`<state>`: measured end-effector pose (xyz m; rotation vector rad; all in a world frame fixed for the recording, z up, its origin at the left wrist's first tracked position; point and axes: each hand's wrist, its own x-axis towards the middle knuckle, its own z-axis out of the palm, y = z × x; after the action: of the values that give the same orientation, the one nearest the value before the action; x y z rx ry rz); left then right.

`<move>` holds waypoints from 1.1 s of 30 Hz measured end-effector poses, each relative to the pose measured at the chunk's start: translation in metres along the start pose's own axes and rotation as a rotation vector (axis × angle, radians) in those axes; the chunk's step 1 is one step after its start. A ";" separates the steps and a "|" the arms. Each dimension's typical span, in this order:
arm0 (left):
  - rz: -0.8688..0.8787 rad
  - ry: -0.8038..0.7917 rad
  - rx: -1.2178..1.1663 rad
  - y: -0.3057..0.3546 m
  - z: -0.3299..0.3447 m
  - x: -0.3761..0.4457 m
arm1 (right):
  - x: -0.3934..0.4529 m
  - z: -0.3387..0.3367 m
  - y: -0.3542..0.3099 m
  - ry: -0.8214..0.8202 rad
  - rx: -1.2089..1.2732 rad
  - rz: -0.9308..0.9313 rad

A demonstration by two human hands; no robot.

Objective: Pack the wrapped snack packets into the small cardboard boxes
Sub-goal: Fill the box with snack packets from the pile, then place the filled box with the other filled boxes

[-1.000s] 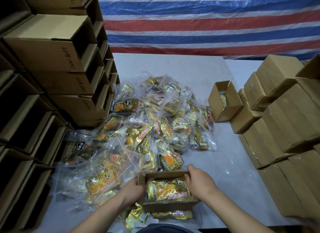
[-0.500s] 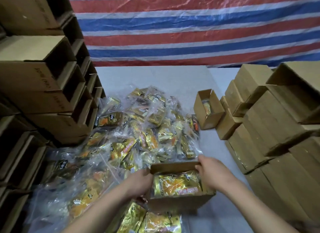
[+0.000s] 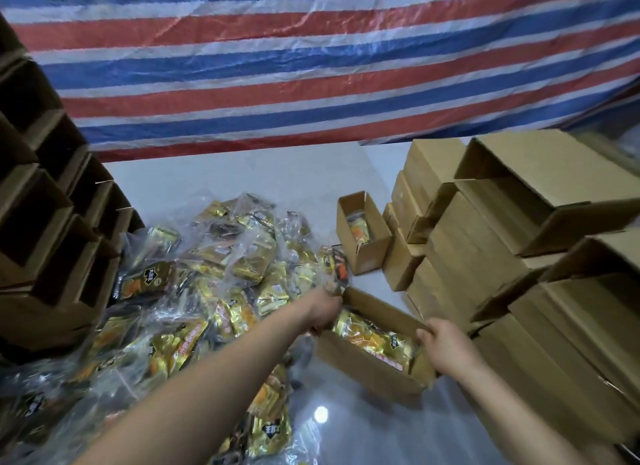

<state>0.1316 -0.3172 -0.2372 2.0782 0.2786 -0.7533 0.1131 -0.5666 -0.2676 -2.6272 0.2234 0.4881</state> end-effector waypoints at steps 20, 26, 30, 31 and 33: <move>0.015 -0.017 0.332 -0.038 0.012 0.096 | 0.127 0.055 0.007 0.232 0.507 0.541; -0.011 -0.048 0.382 -0.052 0.011 0.099 | 0.142 0.050 -0.007 0.243 0.632 0.612; -0.012 -0.020 0.364 -0.074 0.007 0.093 | 0.132 0.058 -0.015 0.305 0.763 0.665; 0.005 0.003 0.345 -0.079 0.005 0.090 | 0.129 0.059 -0.016 0.324 0.803 0.675; 0.049 0.073 0.312 -0.085 0.001 0.082 | 0.125 0.063 -0.016 0.342 0.879 0.693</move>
<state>0.1568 -0.2748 -0.3445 2.4012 0.1557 -0.7291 0.2136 -0.5325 -0.3605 -1.6888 1.1772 0.0835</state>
